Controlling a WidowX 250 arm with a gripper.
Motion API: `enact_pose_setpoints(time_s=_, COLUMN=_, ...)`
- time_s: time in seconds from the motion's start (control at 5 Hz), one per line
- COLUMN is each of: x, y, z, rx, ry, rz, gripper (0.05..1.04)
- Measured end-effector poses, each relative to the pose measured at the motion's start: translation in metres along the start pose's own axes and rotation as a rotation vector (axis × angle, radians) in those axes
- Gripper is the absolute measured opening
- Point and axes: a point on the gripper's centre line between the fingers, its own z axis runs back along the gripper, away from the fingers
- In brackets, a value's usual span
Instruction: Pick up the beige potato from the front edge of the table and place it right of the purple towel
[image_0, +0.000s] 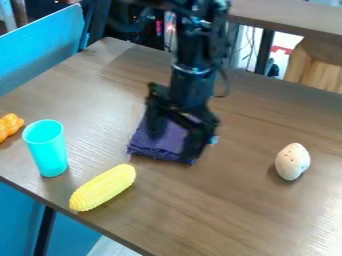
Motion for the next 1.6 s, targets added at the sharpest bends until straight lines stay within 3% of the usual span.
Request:
enact_pose_setpoints(time_s=0.2, x=-0.03, y=0.018, z=-0.003, rx=-0.003, ry=-0.017, rz=0.028, gripper=1.001)
enact_pose_setpoints(time_s=0.4, x=-0.048, y=0.028, z=-0.009, rx=-0.087, ry=-0.002, rz=0.025, gripper=1.001)
enact_pose_setpoints(time_s=1.6, x=-0.048, y=0.029, z=-0.009, rx=-0.09, ry=-0.001, rz=0.024, gripper=1.001)
